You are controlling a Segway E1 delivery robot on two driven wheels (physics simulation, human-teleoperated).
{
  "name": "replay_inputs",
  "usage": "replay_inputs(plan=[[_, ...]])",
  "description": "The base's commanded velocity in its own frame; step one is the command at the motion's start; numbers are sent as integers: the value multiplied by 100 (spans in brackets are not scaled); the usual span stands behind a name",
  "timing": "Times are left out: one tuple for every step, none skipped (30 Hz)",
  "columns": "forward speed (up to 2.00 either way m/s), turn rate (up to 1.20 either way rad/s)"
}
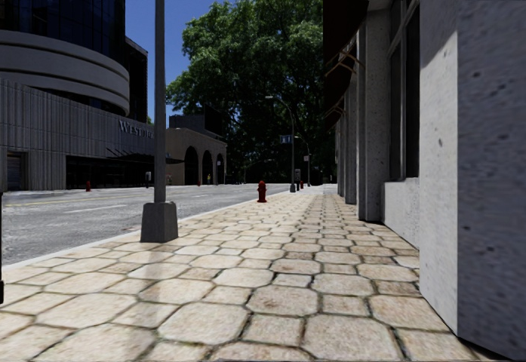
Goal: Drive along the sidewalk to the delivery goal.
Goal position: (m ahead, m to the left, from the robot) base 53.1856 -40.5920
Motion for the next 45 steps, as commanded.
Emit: replay_inputs(plan=[[200,0],[200,0],[200,0],[200,0],[200,0],[200,0],[200,0],[200,0],[200,0],[200,0],[200,0],[200,0],[200,0],[200,0],[200,0],[200,0],[200,-1],[200,-1],[200,-2],[200,-3],[200,-3],[200,-7],[200,-11],[200,-12],[200,-12],[200,-12],[200,-12],[200,-12],[200,-14],[200,-18],[200,-20],[200,-22],[200,-22],[200,-22],[200,-22],[200,-22],[200,-26],[200,-26],[200,-28],[200,-28],[200,-28],[200,-28],[200,-29],[200,-29],[200,-29]])
